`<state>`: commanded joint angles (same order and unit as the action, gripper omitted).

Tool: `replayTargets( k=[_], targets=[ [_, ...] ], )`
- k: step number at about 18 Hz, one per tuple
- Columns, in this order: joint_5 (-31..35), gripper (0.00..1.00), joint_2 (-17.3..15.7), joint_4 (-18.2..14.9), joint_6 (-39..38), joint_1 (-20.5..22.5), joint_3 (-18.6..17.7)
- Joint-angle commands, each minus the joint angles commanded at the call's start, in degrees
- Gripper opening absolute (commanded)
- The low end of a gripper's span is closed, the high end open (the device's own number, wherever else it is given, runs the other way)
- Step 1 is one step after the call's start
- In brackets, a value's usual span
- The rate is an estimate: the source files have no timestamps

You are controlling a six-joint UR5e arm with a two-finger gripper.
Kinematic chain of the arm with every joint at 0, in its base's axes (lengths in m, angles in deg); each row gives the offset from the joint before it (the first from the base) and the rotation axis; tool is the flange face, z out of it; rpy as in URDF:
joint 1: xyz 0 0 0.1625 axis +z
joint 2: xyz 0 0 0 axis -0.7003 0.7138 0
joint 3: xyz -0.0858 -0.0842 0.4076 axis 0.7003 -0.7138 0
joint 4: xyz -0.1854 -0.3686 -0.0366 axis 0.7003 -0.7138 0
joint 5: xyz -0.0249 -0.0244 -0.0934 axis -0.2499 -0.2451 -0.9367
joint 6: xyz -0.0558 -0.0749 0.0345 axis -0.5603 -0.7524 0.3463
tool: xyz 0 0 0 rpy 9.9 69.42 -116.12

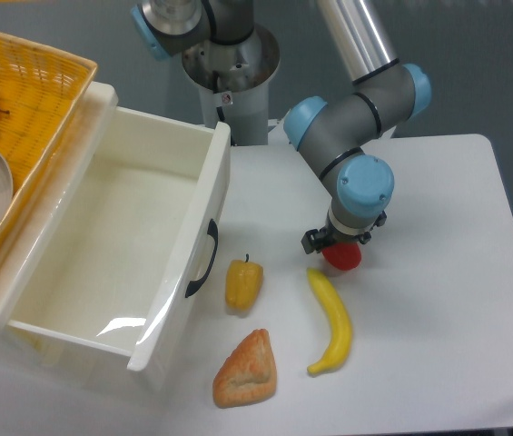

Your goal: Pick up the red pepper

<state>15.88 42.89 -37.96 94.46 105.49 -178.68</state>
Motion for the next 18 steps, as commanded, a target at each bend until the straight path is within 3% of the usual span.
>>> replayTargets(
  k=[11,13,18],
  targets=[
    [0.1,0.93,2.3,0.6,-0.1,0.0,1.1],
    [0.1,0.85,2.5,0.6,0.0,0.0,1.2],
    [0.0,0.47,3.3,0.6,0.3,0.0,2.4]
  ],
)
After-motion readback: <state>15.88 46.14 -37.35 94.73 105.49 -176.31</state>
